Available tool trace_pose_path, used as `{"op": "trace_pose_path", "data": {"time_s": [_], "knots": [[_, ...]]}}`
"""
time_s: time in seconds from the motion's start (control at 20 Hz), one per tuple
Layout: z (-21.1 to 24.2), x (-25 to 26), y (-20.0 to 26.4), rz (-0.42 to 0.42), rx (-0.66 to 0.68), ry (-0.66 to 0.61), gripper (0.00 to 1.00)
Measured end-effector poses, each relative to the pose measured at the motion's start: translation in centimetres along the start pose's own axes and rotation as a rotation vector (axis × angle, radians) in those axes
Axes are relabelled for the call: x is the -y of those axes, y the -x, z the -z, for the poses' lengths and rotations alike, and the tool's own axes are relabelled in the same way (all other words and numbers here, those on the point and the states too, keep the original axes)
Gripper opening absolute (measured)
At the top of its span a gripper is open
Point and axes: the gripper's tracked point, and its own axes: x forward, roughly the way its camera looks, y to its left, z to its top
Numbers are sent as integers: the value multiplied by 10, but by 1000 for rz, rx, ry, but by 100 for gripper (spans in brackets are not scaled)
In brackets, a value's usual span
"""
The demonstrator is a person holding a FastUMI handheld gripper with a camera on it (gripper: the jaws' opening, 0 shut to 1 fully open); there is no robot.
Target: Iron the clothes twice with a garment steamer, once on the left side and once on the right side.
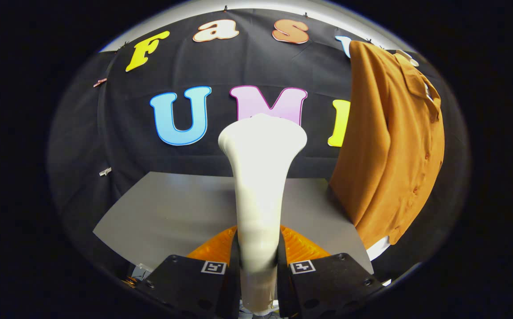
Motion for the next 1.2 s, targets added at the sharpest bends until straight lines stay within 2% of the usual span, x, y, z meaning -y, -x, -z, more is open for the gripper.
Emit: {"op": "trace_pose_path", "data": {"time_s": [0.35,0.55,0.85,1.05,1.2], "knots": [[-10,-13,80,55,130,-22,37],[-1,-4,129,132,172,-39,37],[15,69,191,325,199,-106,37],[16,126,200,410,206,-150,37],[12,167,191,427,207,-156,37]]}}
